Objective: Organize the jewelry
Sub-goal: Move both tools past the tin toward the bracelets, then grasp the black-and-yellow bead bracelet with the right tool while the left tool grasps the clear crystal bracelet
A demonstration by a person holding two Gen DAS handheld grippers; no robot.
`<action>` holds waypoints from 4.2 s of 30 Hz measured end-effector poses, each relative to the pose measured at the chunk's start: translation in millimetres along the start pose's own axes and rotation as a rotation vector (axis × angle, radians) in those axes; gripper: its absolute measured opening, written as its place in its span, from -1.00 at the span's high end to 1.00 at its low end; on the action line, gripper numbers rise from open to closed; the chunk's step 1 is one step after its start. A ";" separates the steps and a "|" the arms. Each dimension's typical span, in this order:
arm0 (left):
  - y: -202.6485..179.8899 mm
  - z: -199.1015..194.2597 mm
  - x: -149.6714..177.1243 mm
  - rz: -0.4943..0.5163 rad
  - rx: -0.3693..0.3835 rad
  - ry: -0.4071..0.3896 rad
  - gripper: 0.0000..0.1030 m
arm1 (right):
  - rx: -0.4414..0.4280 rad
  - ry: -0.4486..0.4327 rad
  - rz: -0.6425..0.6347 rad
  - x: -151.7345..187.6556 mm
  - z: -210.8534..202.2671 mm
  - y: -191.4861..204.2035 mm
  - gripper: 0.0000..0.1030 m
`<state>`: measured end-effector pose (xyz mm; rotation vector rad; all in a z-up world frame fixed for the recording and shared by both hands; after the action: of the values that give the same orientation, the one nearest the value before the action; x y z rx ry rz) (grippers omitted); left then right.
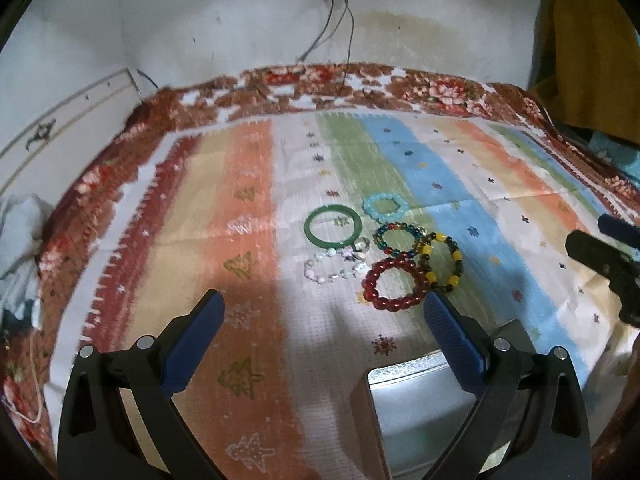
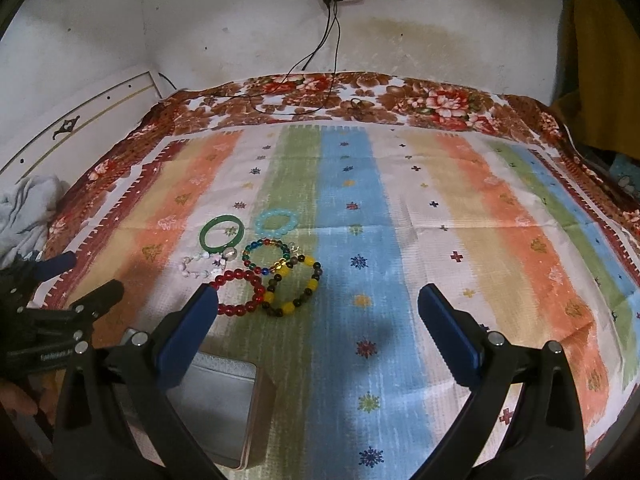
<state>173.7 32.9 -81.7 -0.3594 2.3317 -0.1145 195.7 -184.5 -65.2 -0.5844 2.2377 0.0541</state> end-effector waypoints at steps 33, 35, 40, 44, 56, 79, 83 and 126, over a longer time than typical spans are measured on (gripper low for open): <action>11.7 58.2 -30.1 0.020 -0.064 0.062 -0.89 | -0.057 0.170 -0.009 -12.1 71.7 -17.8 -0.91; 12.8 62.9 -30.9 0.021 -0.067 0.072 -0.89 | -0.049 0.191 -0.016 -11.0 79.0 -19.3 -0.91; 23.4 80.0 -31.0 -0.006 -0.108 0.114 -0.89 | -0.066 0.238 0.002 -6.0 94.5 -22.1 -0.91; 28.7 93.0 -31.9 -0.014 -0.113 0.143 -0.89 | -0.058 0.273 0.003 -2.0 106.6 -25.7 -0.91; 34.0 126.7 -27.0 0.004 -0.147 0.225 -0.89 | -0.095 0.384 0.047 12.9 140.9 -28.2 -0.91; 38.5 172.6 -13.4 0.005 -0.131 0.358 -0.81 | -0.081 0.520 0.013 32.7 188.6 -18.9 -0.90; 32.1 175.8 -12.2 0.056 -0.126 0.344 -0.74 | -0.107 0.535 0.019 34.3 195.6 -12.8 -0.90; 8.7 127.2 -25.6 -0.015 0.066 0.313 0.82 | -0.230 0.442 -0.001 -1.2 149.1 2.9 0.74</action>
<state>278.8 51.8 -155.8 -0.3457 2.6262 -0.2711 299.9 -148.1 -165.4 -0.7812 2.6814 0.2006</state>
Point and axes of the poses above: each gripper's, at about its wrist camera, not at the fingertips, and z roughly the way its jaws point, y to its left, x to its underside, the point moved 8 cm from there along z, roughly the way its jaws point, and after that the axes turned 15 degrees about -z, right-handed, at the moved point
